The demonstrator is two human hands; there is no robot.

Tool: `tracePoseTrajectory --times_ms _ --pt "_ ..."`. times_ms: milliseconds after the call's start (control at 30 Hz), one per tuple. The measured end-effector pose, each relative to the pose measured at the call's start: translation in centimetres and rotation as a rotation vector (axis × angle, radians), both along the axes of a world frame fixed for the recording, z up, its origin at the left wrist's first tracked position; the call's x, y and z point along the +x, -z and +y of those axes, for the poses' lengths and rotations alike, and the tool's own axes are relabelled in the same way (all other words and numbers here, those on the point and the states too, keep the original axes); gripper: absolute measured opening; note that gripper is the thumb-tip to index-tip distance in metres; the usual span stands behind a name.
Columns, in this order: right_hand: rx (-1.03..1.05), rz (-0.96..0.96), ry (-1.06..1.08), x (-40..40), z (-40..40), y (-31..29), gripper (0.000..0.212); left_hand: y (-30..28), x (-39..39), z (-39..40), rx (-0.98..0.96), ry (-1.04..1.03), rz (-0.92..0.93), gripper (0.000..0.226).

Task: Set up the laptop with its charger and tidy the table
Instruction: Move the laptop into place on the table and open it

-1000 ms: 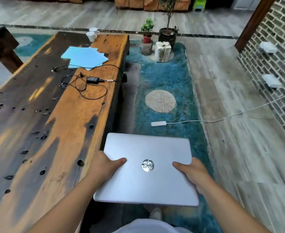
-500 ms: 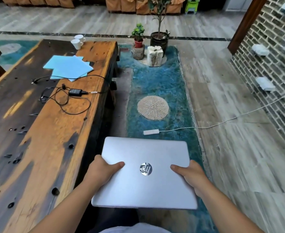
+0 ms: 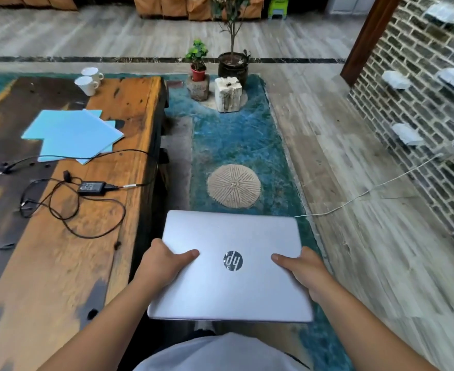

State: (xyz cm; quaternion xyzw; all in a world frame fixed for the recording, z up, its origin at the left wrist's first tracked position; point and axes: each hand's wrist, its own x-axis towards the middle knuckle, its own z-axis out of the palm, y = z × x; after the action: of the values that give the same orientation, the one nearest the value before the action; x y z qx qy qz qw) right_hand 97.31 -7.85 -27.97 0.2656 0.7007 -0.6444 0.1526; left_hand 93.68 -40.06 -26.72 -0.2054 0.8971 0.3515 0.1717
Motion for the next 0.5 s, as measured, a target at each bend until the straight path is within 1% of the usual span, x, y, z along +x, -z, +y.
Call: tracePoseTrajectory --times_ms 167,367,500 --pt "-0.015 0.01 0.018 -5.7 -1.5 -0.2 0.027 -0.7 -6.3 -1.3 -0.058 0.027 0.005 0.078" --pt "-0.021 0.01 0.0 -12.0 -1.7 0.2 0.025 -0.3 -12.0 -1.7 -0.02 -0.004 -0.018 0.082" --pt "-0.022 -0.013 -0.046 -17.4 -1.2 0.8 0.03 0.1 -15.7 -1.2 -0.017 -0.058 -0.024 0.082"
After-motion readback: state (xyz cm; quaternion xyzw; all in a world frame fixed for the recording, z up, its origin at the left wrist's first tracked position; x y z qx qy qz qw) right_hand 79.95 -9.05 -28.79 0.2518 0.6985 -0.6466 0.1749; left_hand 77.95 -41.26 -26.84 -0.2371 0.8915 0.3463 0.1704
